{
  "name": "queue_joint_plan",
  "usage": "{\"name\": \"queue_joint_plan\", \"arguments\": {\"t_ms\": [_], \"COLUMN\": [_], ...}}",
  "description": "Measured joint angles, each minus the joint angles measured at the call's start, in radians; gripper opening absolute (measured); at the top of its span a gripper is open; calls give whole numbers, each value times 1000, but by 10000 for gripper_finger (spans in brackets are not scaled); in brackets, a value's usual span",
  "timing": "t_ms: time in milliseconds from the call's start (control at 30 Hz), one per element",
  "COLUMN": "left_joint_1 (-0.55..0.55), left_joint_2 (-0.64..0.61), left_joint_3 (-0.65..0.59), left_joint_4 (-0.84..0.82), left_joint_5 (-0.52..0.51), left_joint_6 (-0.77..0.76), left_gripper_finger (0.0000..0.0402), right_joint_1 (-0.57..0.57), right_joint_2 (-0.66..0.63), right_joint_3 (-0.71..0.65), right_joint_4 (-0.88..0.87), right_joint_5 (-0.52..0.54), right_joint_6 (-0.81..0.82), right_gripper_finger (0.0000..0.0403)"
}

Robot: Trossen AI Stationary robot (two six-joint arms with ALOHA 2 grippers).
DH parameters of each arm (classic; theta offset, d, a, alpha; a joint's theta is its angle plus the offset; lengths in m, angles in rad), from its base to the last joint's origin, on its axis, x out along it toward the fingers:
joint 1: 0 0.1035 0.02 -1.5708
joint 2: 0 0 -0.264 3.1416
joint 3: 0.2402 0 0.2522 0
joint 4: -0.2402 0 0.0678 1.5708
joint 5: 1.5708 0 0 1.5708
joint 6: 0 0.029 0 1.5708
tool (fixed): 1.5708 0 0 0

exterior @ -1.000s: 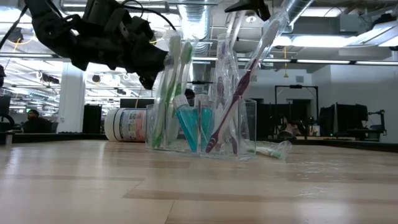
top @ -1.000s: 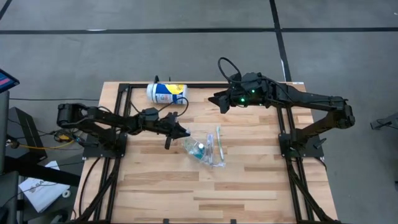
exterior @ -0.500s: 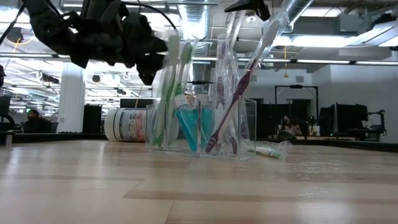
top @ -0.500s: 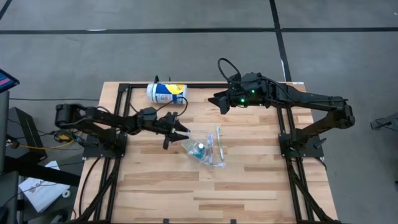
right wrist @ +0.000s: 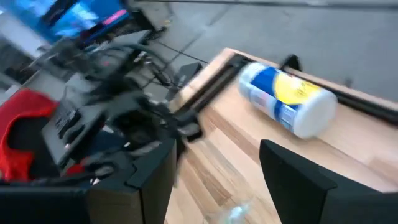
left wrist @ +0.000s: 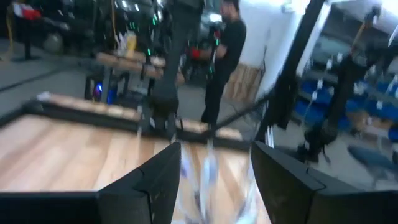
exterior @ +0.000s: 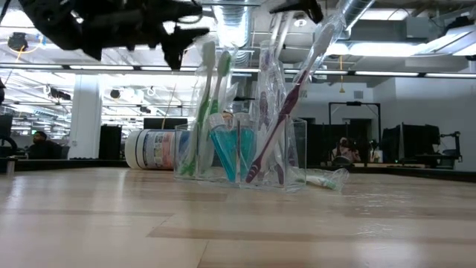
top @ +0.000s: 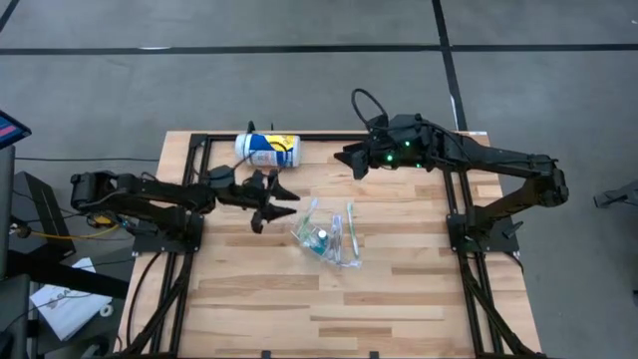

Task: Pick & Place toothbrushing station
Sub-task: Put the green toothbrush into the left compartment of the transparent organizer

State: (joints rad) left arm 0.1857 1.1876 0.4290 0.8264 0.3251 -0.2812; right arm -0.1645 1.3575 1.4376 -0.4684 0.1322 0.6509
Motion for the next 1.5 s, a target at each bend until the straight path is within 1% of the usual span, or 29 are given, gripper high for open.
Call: {"name": "queue_joint_plan", "arguments": {"t_ms": [100,167,267,367,467,533,600,633,700,800,1033,1333,1400,1500], "left_joint_1": [29,54,96,139,187,220,253,266,290,318,357,411,421,439], "left_joint_2": [-32,-51,-87,-117,-137,-136,-134,-134,-135,-134,-134,-134,-134,-134], "left_joint_3": [34,69,134,211,286,324,345,353,363,364,364,363,363,363], "left_joint_4": [1,-2,-5,-68,-146,-189,-235,-252,-282,-300,-336,-386,-390,-392], "left_joint_5": [-7,-10,-11,1,41,80,111,120,128,158,205,278,295,321], "left_joint_6": [-50,-85,-120,-123,-119,-118,-118,-118,-119,-124,-147,-144,-144,-144], "left_gripper_finger": [191,191,191,184,171,164,159,158,158,162,167,164,163,163], "right_joint_1": [-55,-95,-139,-168,-180,-180,-171,-163,-142,-109,-47,-26,-26,-26], "right_joint_2": [7,21,49,66,89,107,129,140,165,194,271,364,379,384], "right_joint_3": [27,34,27,-22,-114,-193,-281,-324,-393,-460,-475,-475,-474,-474], "right_joint_4": [-129,-279,-447,-528,-469,-393,-287,-258,-144,-65,-43,105,123,126], "right_joint_5": [6,32,79,54,-6,-51,-108,-135,-181,-209,-218,-247,-255,-259], "right_joint_6": [141,234,263,264,271,295,329,350,391,451,502,586,604,607], "right_gripper_finger": [221,221,221,221,221,221,221,221,221,221,221,220,214,195]}}
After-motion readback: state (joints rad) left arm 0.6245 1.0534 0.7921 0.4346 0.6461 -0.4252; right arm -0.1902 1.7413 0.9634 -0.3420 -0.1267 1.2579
